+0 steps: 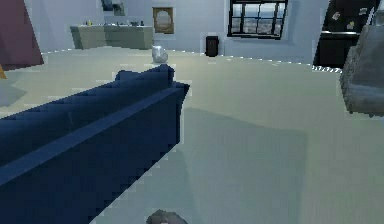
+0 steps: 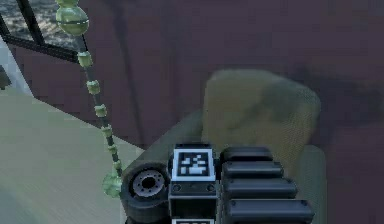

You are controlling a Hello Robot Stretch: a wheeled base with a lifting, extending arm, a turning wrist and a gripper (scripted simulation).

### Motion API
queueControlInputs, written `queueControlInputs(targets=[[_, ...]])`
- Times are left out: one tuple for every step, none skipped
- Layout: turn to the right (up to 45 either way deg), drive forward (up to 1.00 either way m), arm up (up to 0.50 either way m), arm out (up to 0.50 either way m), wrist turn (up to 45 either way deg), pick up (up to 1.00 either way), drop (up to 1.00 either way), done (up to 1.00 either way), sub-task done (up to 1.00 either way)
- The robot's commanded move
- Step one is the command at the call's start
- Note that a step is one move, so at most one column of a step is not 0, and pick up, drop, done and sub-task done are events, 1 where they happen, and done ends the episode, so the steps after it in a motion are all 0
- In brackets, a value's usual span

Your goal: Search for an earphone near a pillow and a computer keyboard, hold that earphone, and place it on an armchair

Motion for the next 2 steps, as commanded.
queueControlInputs(targets=[[0.0,0.0,0.0,0.3,0.0,0.0,0.0,0.0,0.0],[0.0,0.0,0.0,0.0,45.0,0.0,0.0,0.0,0.0]])
